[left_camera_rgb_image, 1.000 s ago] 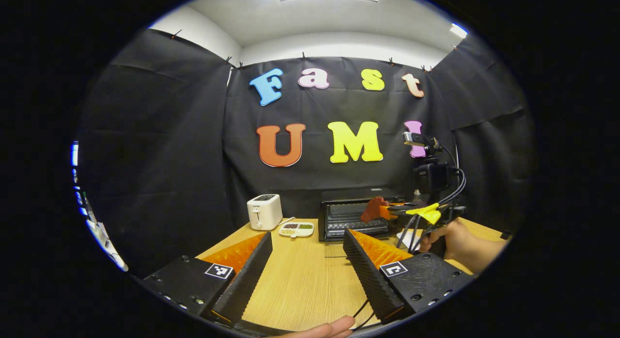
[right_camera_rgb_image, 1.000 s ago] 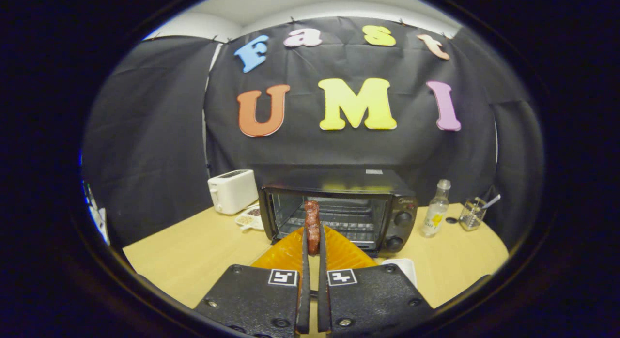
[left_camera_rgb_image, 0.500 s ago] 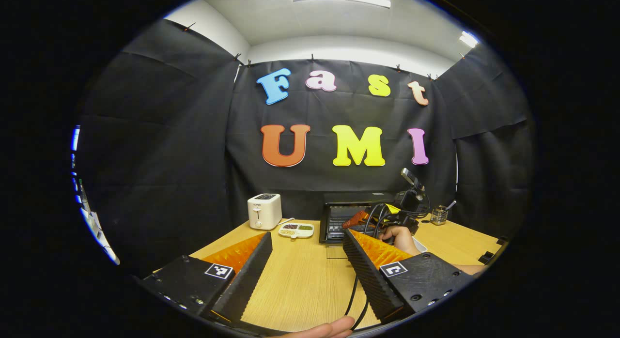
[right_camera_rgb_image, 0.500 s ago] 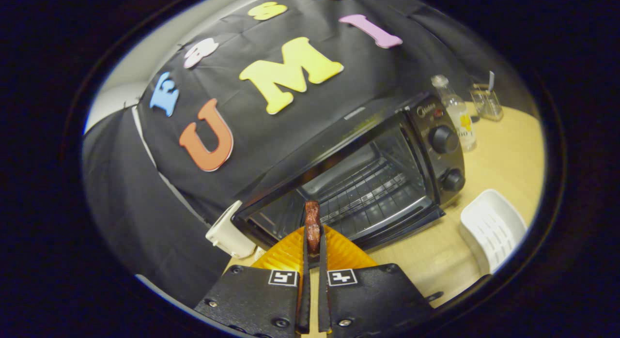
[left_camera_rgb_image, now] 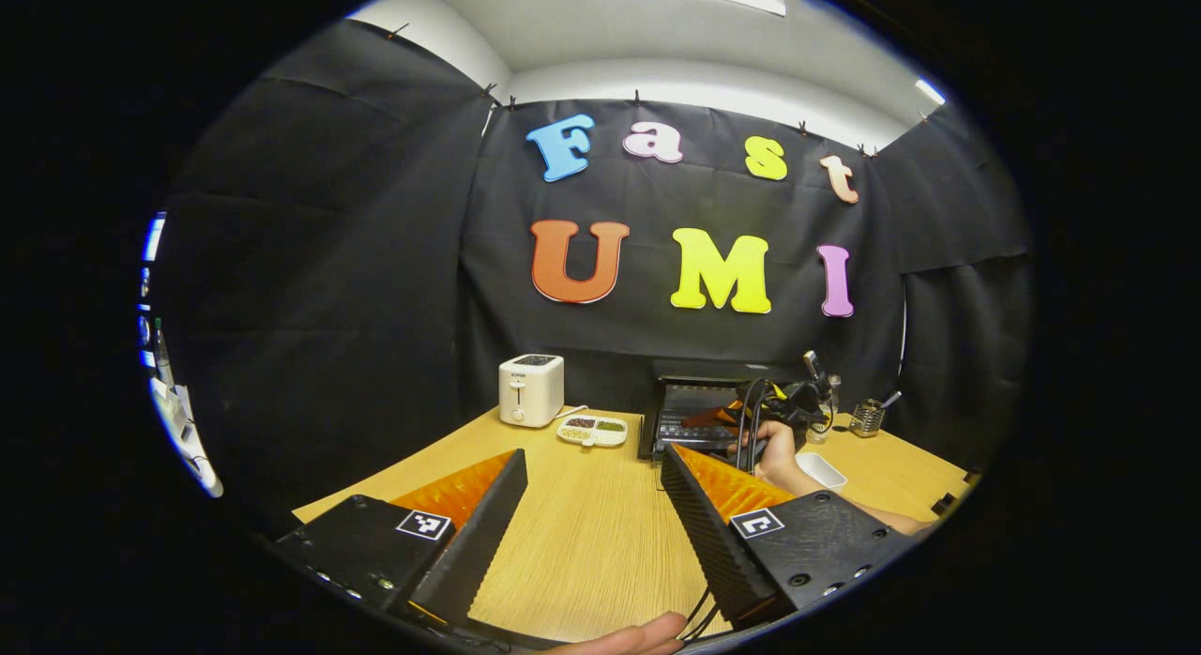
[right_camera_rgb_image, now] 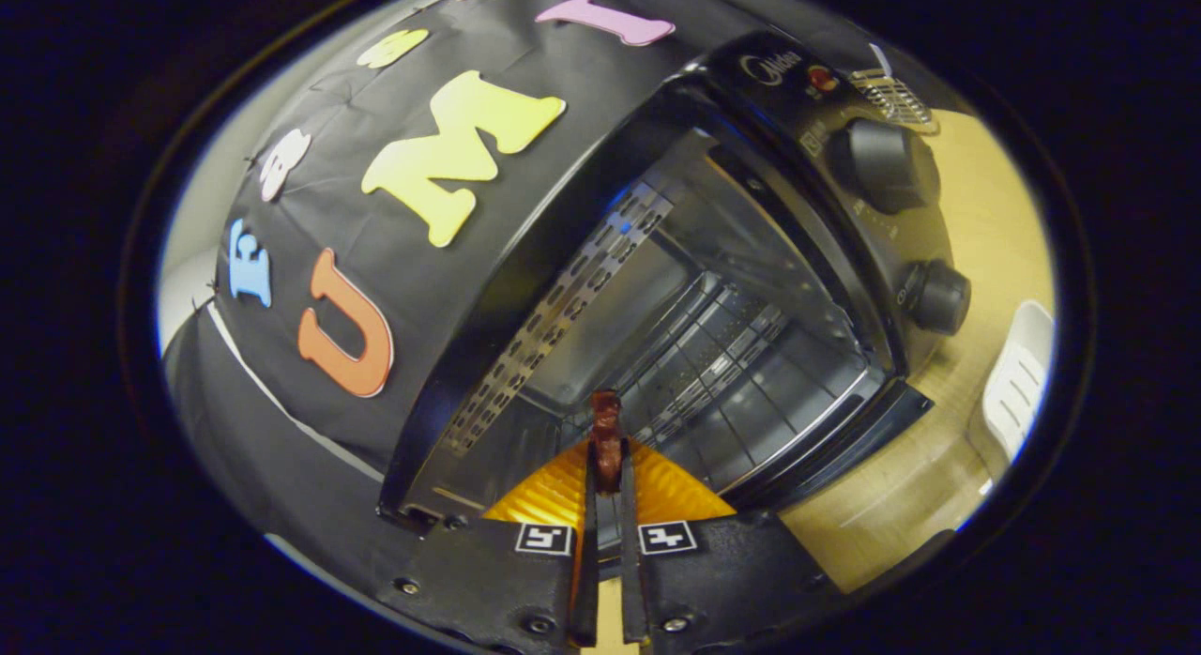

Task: Open the electric oven with the left hand, put the food in, and close the electric oven.

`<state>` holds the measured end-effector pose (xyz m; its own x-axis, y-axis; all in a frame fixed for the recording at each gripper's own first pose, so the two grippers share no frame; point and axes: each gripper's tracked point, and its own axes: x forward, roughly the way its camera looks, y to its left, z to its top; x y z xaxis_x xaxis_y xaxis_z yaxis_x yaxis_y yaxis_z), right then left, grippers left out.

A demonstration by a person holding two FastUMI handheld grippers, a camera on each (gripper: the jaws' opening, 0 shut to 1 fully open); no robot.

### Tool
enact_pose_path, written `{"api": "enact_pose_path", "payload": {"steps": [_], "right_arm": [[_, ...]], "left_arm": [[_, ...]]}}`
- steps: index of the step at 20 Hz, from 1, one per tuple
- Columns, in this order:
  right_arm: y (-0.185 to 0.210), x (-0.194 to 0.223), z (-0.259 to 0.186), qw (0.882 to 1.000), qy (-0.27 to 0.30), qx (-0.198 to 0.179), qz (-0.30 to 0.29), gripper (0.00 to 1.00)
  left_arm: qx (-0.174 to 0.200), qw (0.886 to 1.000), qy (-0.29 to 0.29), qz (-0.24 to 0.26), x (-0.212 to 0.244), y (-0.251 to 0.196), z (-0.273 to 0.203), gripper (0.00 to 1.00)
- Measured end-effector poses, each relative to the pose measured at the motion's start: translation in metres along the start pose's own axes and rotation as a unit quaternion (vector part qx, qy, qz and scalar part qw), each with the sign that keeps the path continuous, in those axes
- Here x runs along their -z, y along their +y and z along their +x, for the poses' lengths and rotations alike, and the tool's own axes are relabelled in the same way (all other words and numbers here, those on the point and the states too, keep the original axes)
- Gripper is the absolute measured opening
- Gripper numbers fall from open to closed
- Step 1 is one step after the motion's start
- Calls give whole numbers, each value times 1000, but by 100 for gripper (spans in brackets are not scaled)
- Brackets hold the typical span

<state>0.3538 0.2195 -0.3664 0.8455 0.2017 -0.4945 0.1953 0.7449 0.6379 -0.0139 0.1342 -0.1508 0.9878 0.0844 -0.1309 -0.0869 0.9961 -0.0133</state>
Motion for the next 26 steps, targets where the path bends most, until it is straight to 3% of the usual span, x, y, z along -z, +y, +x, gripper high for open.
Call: {"api": "enact_pose_path", "payload": {"steps": [3,5,9,10,11,13,19,20,24,26], "right_arm": [[-18,-10,-5,996,-21,50,-77,17],[-23,-13,-14,989,-22,70,-129,37],[-29,-8,-28,977,4,72,-201,46],[-28,-9,-31,974,8,70,-217,55],[-30,-8,-39,971,11,65,-231,58],[-30,-4,-54,965,21,59,-254,72],[-18,9,-126,947,36,-1,-320,82],[-13,9,-140,942,32,-13,-333,89],[8,-7,-205,917,-12,-66,-393,94],[16,-31,-236,910,-48,-77,-404,97]], "left_arm": [[6,1000,9,-4,4,-7,1,92],[4,1000,14,2,4,-9,1,92],[17,1000,14,0,0,-23,-3,92],[23,1000,14,-2,-1,-28,-5,92],[26,1000,13,-3,-3,-31,-7,92],[27,1000,11,0,-6,-34,-8,92],[37,999,24,2,-7,-48,2,92],[36,999,26,3,-7,-50,4,92],[41,999,35,5,-3,-61,18,92],[45,998,40,-4,1,-68,26,92]]}}
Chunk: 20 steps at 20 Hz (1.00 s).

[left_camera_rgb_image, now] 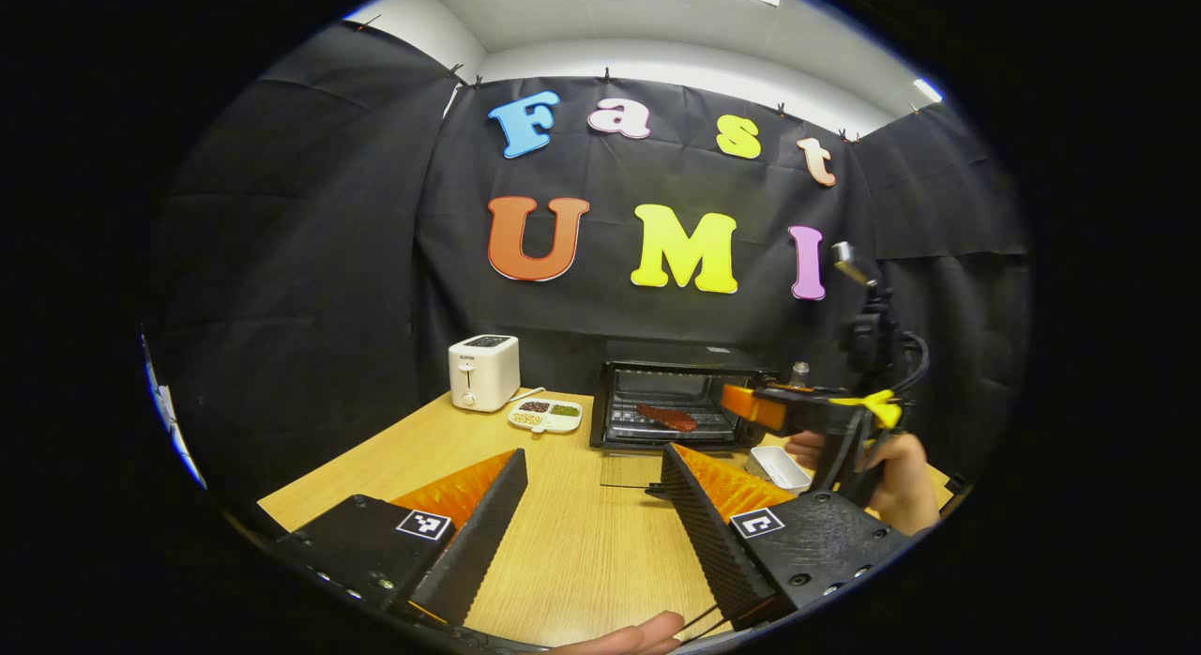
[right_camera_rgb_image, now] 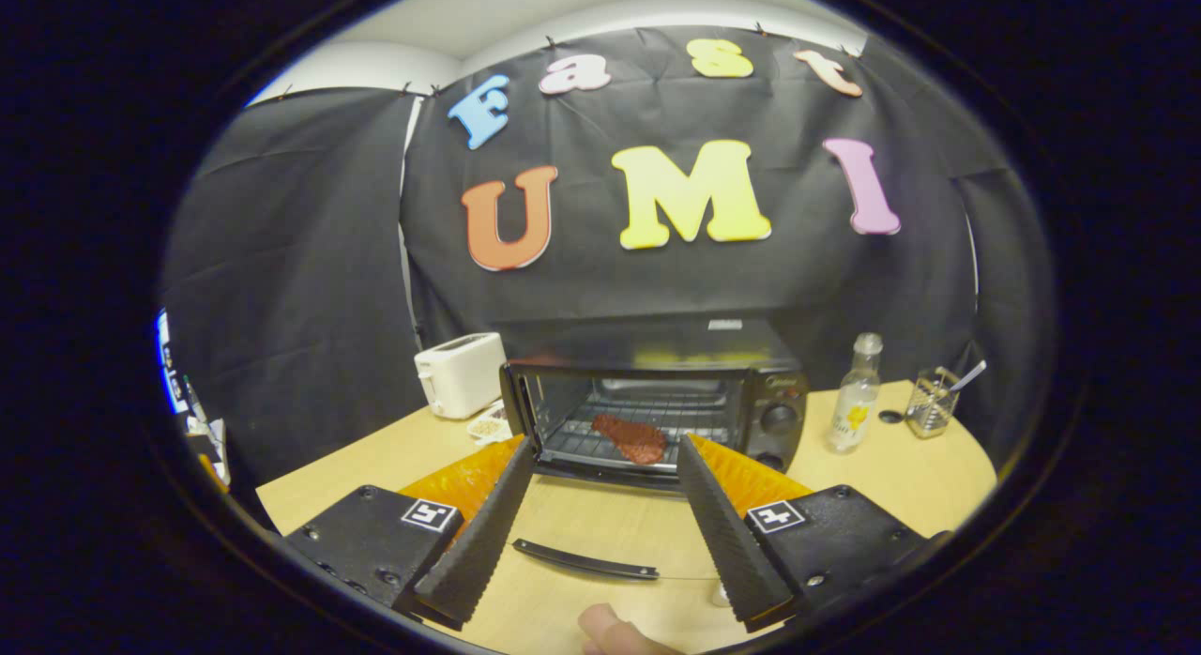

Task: Open the electric oven with the left hand, put the food in, and close the electric oven.

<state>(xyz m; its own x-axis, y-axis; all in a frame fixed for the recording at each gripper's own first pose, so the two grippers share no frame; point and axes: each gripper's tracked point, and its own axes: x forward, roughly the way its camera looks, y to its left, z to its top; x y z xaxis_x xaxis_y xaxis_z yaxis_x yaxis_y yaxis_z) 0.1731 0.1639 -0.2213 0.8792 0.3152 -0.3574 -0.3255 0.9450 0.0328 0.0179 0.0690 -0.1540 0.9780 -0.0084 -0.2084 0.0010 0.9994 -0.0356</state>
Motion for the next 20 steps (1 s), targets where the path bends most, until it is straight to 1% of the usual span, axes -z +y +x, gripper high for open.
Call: {"api": "enact_pose_path", "payload": {"steps": [1,2,6,7,8,9,12,15,18,19,20], "right_arm": [[-3,-9,-16,1000,-15,3,-5,98],[-7,-18,-32,1000,-30,4,-9,100],[-30,-58,-98,996,-92,16,-6,100],[-37,-66,-114,995,-102,22,-1,97],[-44,-70,-125,994,-109,27,0,97],[-50,-74,-137,993,-114,33,0,100],[-63,-87,-168,989,-135,52,-18,100],[-79,-88,-186,988,-129,77,-27,100],[-97,-83,-202,987,-116,109,-31,100],[-95,-84,-208,986,-116,112,-34,96],[-94,-85,-210,986,-115,112,-35,100]], "left_arm": [[4,1000,6,-4,4,-4,5,92],[10,1000,14,-6,9,-9,12,93],[29,999,26,8,22,-33,38,95],[40,999,31,10,28,-43,46,95],[51,998,37,11,37,-54,53,95],[56,997,46,13,47,-62,62,95],[63,995,66,27,73,-83,93,96],[87,992,86,27,102,-111,121,95],[92,988,120,26,132,-128,139,96],[91,987,127,27,141,-130,145,96],[93,986,135,25,148,-132,148,96]]}}
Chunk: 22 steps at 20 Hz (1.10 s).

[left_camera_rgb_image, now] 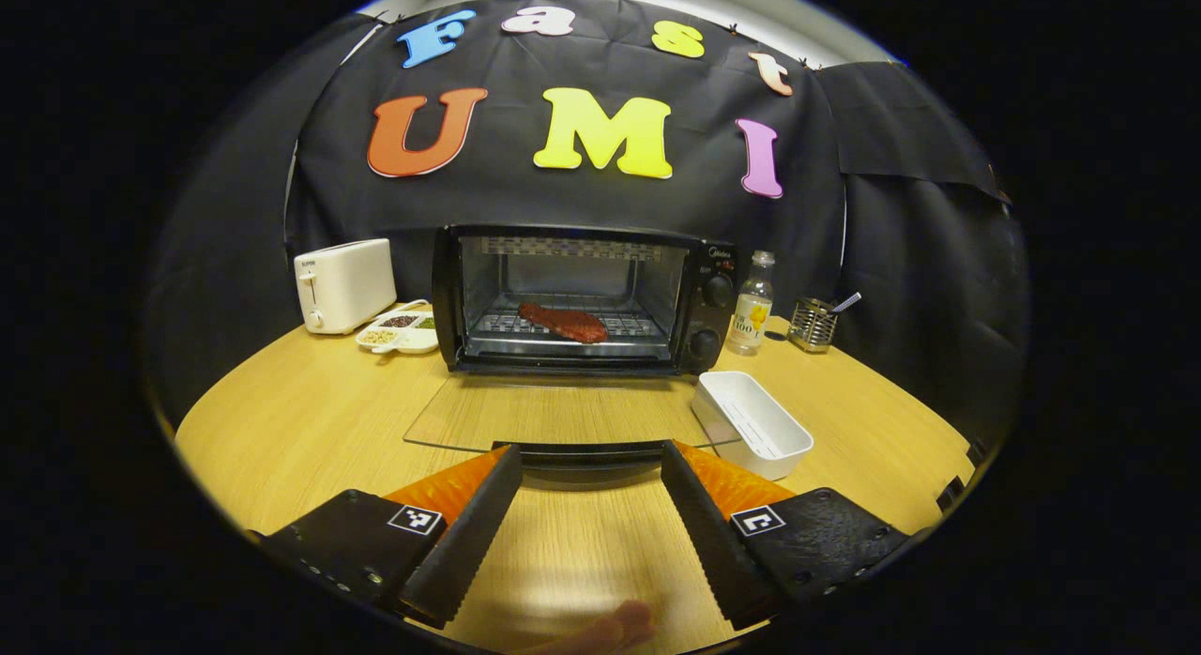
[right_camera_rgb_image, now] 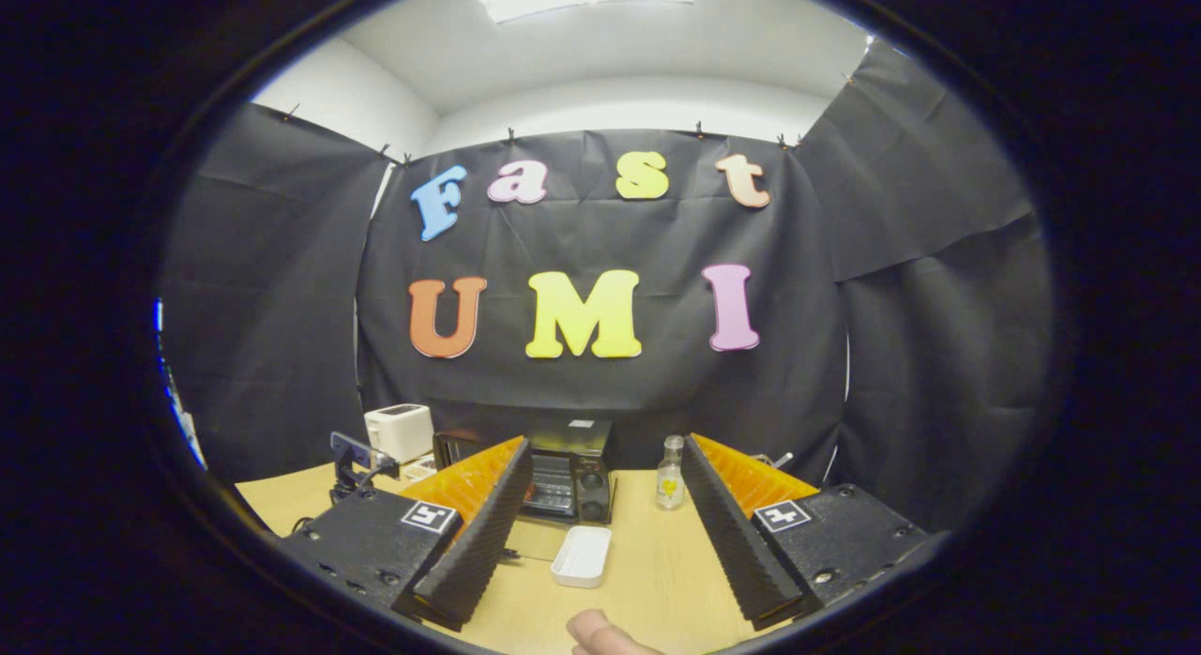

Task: Open the electric oven with the left hand, put the food in, and close the electric oven.

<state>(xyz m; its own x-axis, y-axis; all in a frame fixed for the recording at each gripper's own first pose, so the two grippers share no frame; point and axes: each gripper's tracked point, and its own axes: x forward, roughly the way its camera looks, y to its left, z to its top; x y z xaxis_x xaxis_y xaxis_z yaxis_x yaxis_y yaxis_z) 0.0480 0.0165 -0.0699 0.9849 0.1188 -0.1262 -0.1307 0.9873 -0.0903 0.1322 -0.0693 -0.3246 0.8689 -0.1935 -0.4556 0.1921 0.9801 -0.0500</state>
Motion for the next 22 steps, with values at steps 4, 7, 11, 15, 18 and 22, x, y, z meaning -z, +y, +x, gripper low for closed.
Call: {"api": "enact_pose_path", "payload": {"steps": [4,7,11,15,18,22], "right_arm": [[7,-2,-3,1000,-3,-8,-4,100],[-2,2,-4,1000,9,8,5,100],[-7,2,-9,1000,12,8,19,100],[-15,-4,-11,1000,0,17,15,100],[-8,-6,-17,1000,-2,4,19,97],[-13,-10,-20,1000,-12,9,14,100]], "left_arm": [[-12,1000,26,1,25,5,16,96],[-28,999,23,18,25,11,27,96],[-30,999,45,6,28,18,35,96],[-32,997,60,21,27,19,36,94],[-30,996,77,15,23,19,35,93],[-26,996,88,12,13,18,31,94]]}}
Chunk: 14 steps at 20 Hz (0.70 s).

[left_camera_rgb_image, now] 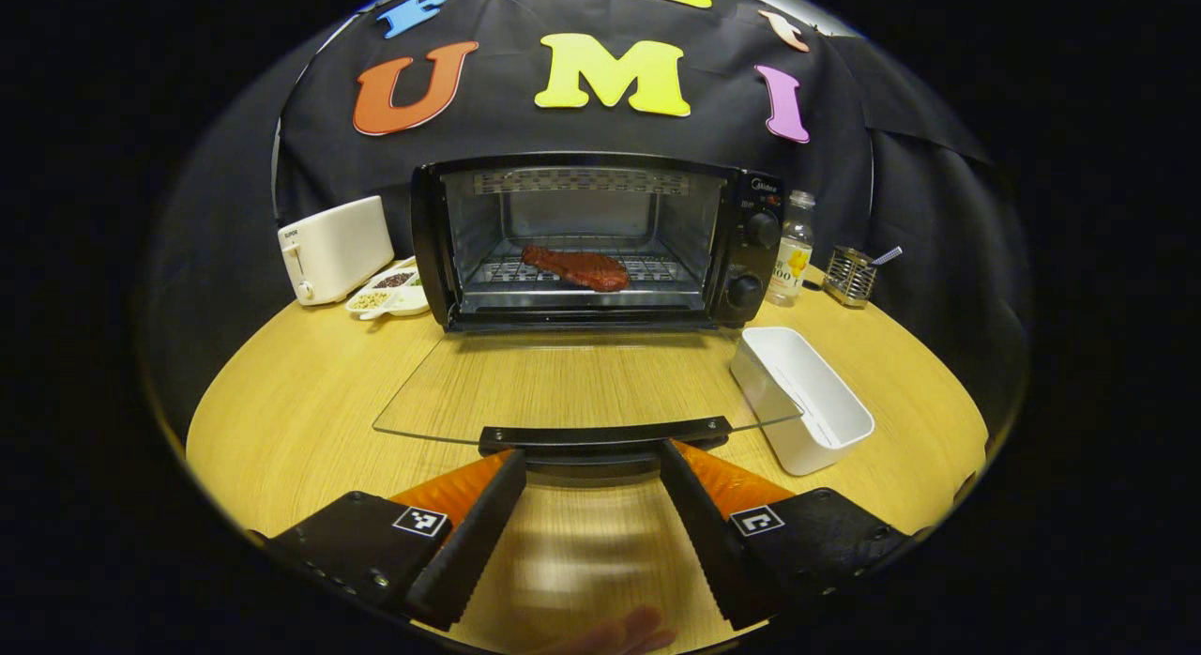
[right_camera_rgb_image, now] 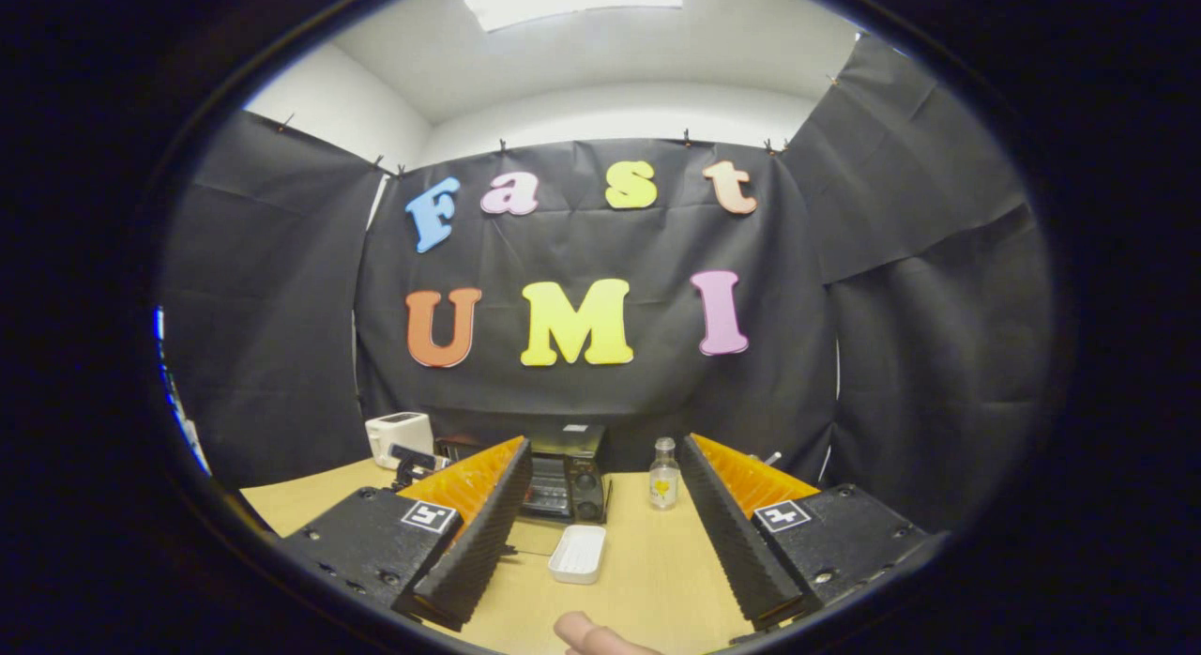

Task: Open the electric oven with the left hand, put the food in, and close the electric oven.

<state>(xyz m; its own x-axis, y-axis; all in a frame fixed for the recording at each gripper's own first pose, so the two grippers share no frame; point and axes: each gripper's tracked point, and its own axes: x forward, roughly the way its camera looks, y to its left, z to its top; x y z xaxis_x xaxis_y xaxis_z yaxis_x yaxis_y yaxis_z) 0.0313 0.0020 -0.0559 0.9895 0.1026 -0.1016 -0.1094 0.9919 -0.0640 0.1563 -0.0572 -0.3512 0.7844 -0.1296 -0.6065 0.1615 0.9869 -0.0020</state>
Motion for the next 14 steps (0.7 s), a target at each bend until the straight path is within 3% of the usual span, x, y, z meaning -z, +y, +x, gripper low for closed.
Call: {"api": "enact_pose_path", "payload": {"steps": [6,11,14], "right_arm": [[-2,4,-1,1000,5,-6,9,100],[2,10,2,1000,10,-17,14,100],[1,10,3,1000,15,-11,9,100]], "left_arm": [[7,1000,7,-8,-18,0,-7,93],[-15,999,-30,14,-46,7,-10,93],[-6,998,-59,16,-70,6,-12,94]]}}
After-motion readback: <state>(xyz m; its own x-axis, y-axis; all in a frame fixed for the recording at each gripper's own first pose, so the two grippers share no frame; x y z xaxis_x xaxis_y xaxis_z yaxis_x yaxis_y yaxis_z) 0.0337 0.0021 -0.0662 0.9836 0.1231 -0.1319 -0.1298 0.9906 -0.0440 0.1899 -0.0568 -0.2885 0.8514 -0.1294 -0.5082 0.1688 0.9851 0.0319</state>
